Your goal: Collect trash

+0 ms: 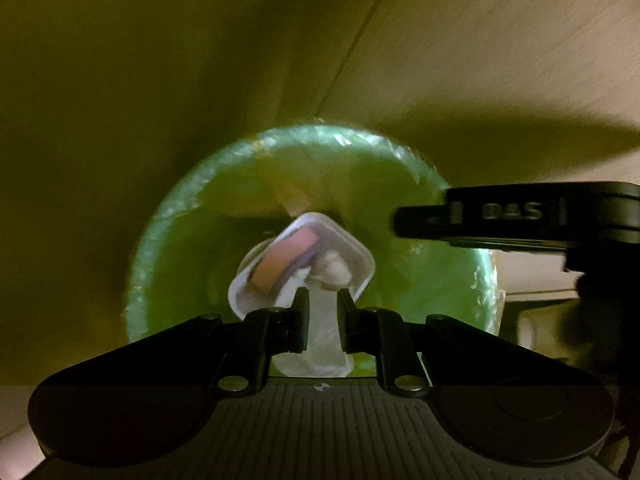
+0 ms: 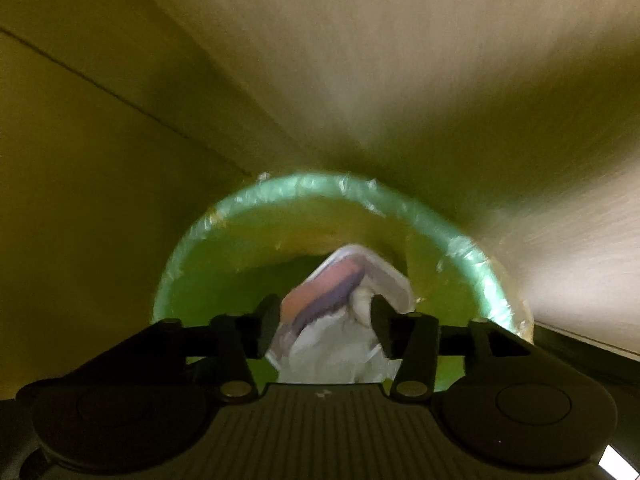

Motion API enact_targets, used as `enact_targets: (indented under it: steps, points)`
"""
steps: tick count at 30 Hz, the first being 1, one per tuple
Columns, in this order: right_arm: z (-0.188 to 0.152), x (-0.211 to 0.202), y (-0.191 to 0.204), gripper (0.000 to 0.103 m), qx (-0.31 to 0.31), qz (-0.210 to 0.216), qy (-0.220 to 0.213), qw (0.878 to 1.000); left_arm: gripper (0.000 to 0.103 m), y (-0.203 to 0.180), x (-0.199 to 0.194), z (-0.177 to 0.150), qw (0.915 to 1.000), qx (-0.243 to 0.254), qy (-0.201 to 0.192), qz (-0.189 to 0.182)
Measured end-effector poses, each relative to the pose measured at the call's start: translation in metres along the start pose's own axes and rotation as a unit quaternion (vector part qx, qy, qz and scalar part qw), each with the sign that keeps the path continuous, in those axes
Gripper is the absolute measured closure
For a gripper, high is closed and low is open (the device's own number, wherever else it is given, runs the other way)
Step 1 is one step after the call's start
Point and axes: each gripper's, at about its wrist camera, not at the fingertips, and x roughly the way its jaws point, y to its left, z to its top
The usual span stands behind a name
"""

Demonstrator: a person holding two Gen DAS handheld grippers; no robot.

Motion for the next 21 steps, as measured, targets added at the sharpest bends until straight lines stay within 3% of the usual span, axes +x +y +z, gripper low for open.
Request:
enact_targets:
  steps: [4,10,14,16,17,19,21]
  points:
    - [-0.005,-0.023,-0.005,0.049,0.029,-0.007,-0.007,1.0,0.086,0.009,-0.019,-0.008,0.9996,-0.026,-0.006,-0.001]
    - [-0.036,-0.075,0.003,0.05,0.07,-0.039,-0.036,0.996,0.086,0.004,-0.062,-0.005,0.9996,-0.008,-0.02,-0.017]
    - [-0.058,-0.14,0.033,0.049,0.051,-0.059,-0.104,0.991,0.086,-0.016,-0.127,-0.003,0.9939,0.013,-0.084,-0.07]
    - [-0.068,-0.177,0.054,0.047,0.014,-0.066,-0.152,0.986,0.086,-0.024,-0.176,-0.011,0.9836,0.029,-0.154,-0.09]
    - [-0.073,-0.198,0.065,0.041,-0.011,-0.069,-0.183,0.981,0.086,-0.026,-0.199,-0.017,0.977,0.034,-0.191,-0.088]
    - [-0.083,-0.233,0.079,0.032,-0.054,-0.064,-0.241,0.967,0.086,-0.031,-0.246,-0.034,0.9581,0.043,-0.275,-0.068]
    - [-0.094,-0.266,0.092,0.029,-0.104,-0.045,-0.306,0.945,0.086,-0.037,-0.285,-0.054,0.9377,0.038,-0.344,-0.029]
